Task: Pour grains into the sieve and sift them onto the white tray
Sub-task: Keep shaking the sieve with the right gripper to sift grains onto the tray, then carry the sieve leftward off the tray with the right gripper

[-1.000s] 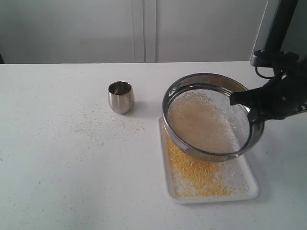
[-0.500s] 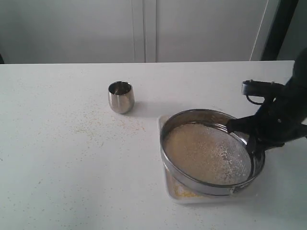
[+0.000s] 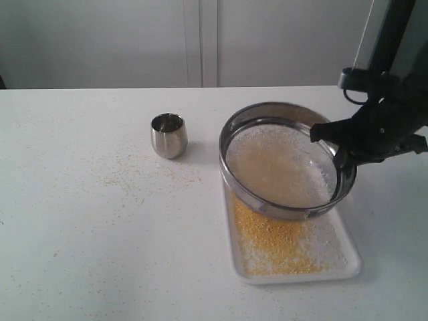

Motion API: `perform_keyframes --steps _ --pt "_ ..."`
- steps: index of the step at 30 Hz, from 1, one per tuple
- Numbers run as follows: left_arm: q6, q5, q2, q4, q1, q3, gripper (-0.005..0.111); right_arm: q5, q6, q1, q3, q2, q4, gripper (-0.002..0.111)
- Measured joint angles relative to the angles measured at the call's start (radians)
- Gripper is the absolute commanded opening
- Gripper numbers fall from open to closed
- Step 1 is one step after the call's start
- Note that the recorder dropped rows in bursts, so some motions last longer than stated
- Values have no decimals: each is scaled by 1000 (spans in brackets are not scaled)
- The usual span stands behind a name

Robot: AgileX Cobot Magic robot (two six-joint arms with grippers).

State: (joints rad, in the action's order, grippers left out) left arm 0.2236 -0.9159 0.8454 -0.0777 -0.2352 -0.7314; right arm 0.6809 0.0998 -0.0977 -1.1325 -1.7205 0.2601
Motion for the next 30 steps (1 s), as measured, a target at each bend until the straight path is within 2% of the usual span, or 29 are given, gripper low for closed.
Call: perform_keyframes --steps 2,4,7,11,30 --pt "0 0 0 0 0 0 0 126 6 0 -24 -36 -6 0" --pt "0 0 0 0 0 0 0 173 23 0 12 -10 -32 0" --pt "0 0 0 0 0 0 0 48 27 -2 89 68 -46 0" --pt "0 0 0 0 0 0 0 -117 20 -2 92 74 -35 0" --pt "0 0 0 0 0 0 0 -107 10 -2 104 23 -50 0"
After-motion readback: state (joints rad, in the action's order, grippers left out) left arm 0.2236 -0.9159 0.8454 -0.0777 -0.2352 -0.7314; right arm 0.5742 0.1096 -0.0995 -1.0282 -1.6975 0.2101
